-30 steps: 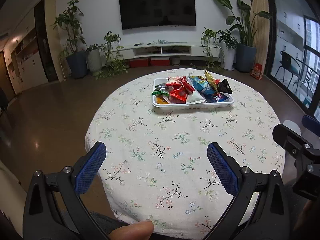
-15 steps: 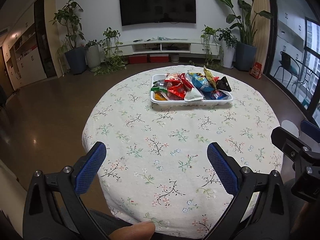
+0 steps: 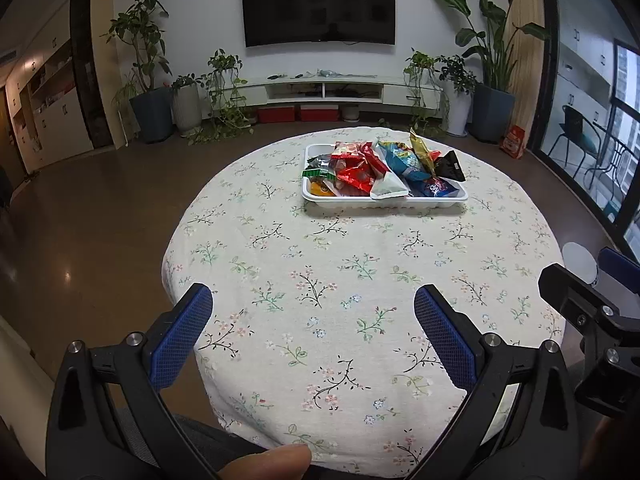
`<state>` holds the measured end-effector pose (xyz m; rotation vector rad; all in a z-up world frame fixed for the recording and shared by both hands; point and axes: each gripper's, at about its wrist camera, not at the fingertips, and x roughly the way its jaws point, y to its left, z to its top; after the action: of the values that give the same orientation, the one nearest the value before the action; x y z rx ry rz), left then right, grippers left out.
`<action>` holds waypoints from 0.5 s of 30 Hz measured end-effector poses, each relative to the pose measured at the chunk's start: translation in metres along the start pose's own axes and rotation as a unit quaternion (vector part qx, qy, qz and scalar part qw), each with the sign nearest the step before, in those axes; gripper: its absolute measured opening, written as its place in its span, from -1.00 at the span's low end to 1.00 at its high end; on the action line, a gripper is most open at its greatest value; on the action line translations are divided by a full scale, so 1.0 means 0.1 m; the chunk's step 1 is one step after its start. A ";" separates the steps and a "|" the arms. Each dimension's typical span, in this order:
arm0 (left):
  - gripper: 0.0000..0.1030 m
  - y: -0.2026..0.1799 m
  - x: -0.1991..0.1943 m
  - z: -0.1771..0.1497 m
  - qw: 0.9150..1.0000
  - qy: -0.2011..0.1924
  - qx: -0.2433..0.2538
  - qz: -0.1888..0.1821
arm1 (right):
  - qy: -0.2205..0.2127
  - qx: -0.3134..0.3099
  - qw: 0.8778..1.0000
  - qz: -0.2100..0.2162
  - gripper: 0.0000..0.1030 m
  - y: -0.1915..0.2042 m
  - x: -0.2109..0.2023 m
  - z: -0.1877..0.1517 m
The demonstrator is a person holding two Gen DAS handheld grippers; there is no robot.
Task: Organize snacks
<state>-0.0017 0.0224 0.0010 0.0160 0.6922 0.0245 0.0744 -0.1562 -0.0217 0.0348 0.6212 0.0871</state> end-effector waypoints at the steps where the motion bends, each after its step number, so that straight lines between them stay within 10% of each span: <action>1: 0.99 0.01 0.01 0.00 1.000 0.001 -0.001 0.000 | 0.000 0.000 1.000 0.000 1.00 0.00 0.00 0.00; 15: 0.99 0.01 0.08 -0.03 1.000 0.009 -0.003 -0.001 | 0.005 0.002 1.000 -0.002 1.00 -0.01 0.03 -0.03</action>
<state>0.0025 0.0241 -0.0065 0.0090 0.7107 0.0258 0.0752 -0.1571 -0.0258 0.0373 0.6324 0.0825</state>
